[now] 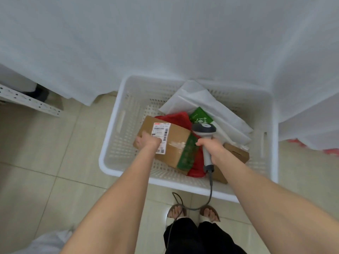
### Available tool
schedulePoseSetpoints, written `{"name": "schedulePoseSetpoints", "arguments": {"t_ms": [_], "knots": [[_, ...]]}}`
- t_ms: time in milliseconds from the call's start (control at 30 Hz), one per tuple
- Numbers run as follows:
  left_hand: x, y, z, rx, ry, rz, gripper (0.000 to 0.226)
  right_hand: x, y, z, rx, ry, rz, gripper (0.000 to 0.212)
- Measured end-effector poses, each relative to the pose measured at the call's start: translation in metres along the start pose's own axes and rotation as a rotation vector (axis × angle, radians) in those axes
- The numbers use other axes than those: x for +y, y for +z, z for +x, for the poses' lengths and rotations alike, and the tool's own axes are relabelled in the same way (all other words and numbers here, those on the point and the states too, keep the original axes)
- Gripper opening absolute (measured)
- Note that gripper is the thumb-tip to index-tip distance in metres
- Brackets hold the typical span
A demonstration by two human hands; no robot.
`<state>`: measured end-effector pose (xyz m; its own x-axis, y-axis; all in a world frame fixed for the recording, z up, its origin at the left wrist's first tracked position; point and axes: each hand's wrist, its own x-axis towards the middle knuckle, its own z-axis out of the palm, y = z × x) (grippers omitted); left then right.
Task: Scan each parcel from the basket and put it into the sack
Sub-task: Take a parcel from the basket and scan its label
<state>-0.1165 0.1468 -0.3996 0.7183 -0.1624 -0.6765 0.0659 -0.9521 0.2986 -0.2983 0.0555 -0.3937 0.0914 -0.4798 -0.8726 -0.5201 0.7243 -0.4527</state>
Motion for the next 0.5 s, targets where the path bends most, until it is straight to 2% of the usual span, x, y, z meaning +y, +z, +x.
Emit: {"name": "schedulePoseSetpoints", "arguments": {"t_ms": [100,167,300,400,500], "knots": [[-0.007,-0.003,0.021,0.006,-0.046,0.048,0.075,0.01,-0.004,0.009,0.0,0.065,0.116,0.027],[-0.015,-0.002,0.042,0.005,-0.086,-0.002,0.08,0.012,0.002,0.019,-0.041,0.074,0.155,0.027],[-0.023,0.008,0.07,-0.133,-0.045,-0.047,0.098,0.013,0.024,0.039,-0.107,0.093,0.176,0.035],[-0.014,0.012,0.051,-0.082,-0.036,0.05,0.094,0.009,0.036,0.043,-0.137,0.12,0.271,0.037],[0.0,0.016,0.023,-0.089,-0.015,0.161,0.08,-0.001,0.038,0.04,-0.068,0.109,0.305,0.045]]}}
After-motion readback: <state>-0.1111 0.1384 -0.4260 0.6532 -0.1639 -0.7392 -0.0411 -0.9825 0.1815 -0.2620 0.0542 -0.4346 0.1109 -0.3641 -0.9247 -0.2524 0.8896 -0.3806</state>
